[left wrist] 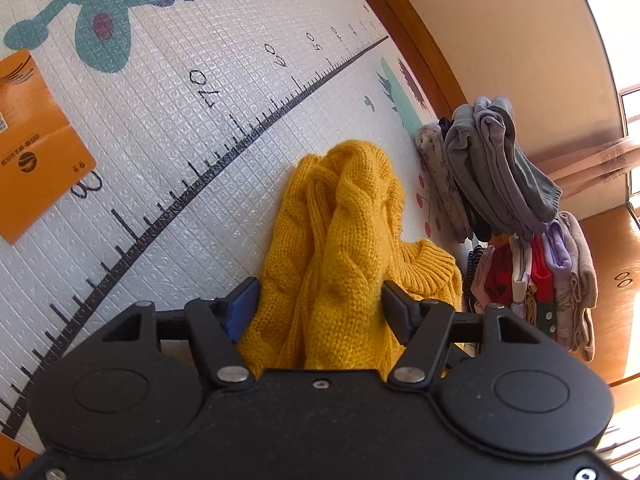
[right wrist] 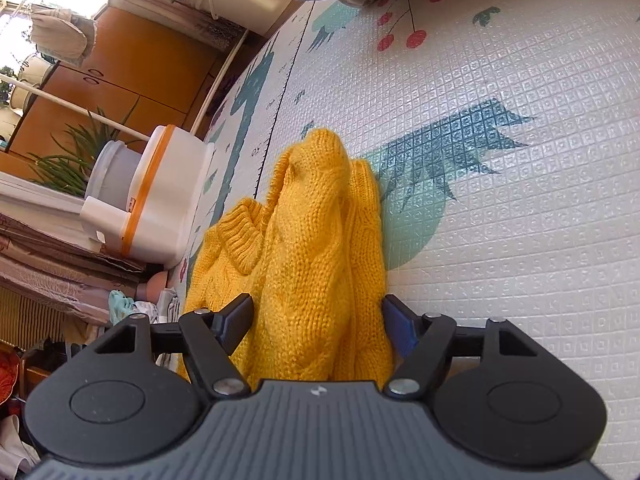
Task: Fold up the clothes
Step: 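Grasp the folded yellow sweater with the left gripper while the right gripper grasps it too, then carry the sweater with both grippers to the baby-clothes stack by the chair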
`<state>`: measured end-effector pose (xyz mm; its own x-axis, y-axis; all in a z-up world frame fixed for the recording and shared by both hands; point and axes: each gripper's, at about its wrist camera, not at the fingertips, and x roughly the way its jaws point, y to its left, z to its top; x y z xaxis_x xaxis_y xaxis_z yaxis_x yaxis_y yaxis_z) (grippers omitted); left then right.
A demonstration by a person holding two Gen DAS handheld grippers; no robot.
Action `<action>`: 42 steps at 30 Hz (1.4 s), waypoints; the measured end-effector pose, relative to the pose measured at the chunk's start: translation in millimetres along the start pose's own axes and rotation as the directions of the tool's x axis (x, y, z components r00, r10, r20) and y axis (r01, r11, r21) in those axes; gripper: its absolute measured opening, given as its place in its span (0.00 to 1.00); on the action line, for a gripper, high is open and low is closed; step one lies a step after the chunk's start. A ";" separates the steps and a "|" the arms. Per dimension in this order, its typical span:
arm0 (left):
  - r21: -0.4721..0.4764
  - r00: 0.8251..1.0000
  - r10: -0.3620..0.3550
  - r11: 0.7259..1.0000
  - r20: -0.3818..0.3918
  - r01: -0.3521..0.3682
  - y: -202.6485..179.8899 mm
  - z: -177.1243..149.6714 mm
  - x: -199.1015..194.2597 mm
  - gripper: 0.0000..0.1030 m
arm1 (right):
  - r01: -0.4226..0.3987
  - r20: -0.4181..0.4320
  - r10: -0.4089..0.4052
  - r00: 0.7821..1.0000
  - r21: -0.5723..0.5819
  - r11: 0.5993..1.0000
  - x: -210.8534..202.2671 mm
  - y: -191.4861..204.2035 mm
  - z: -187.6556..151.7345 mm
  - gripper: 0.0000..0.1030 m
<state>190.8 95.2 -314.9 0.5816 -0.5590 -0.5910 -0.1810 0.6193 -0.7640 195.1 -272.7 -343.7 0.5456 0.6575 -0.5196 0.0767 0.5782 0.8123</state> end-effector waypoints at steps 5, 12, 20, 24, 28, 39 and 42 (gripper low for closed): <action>-0.092 0.999 -0.043 0.995 0.031 0.046 5.0 -6.8 -7.1 0.39 | -0.003 -0.027 0.003 1.000 0.002 1.000 -3.8 1.3 -1.0 0.50; -0.086 1.000 -0.017 0.996 0.022 0.018 11.0 -18.6 -30.8 0.59 | -0.007 -0.065 0.008 0.998 0.004 1.000 -9.2 3.1 -2.4 0.47; -0.030 1.000 -0.012 0.999 0.002 0.012 6.1 -16.7 -14.2 0.63 | 0.012 -0.039 -0.015 0.999 -0.083 0.996 -3.3 7.5 -11.9 0.66; -0.114 0.998 -0.052 0.992 0.019 0.054 15.1 -22.4 -14.4 0.41 | -0.010 -0.022 0.009 1.000 -0.033 0.999 4.8 2.2 -12.5 0.52; -0.201 0.994 -0.096 0.974 0.055 0.105 23.1 -23.2 -27.7 0.39 | -0.045 -0.043 0.044 0.998 -0.006 0.999 7.5 5.3 -9.2 0.46; -0.233 0.896 -0.221 0.916 0.384 0.326 16.2 46.6 -144.4 0.39 | -0.194 -0.153 0.166 0.974 -0.187 0.963 47.2 146.0 43.0 0.45; -0.215 0.832 -0.241 0.896 0.499 0.389 18.2 69.2 -183.9 0.39 | -0.239 -0.235 0.174 0.956 -0.287 0.928 67.0 220.3 65.7 0.45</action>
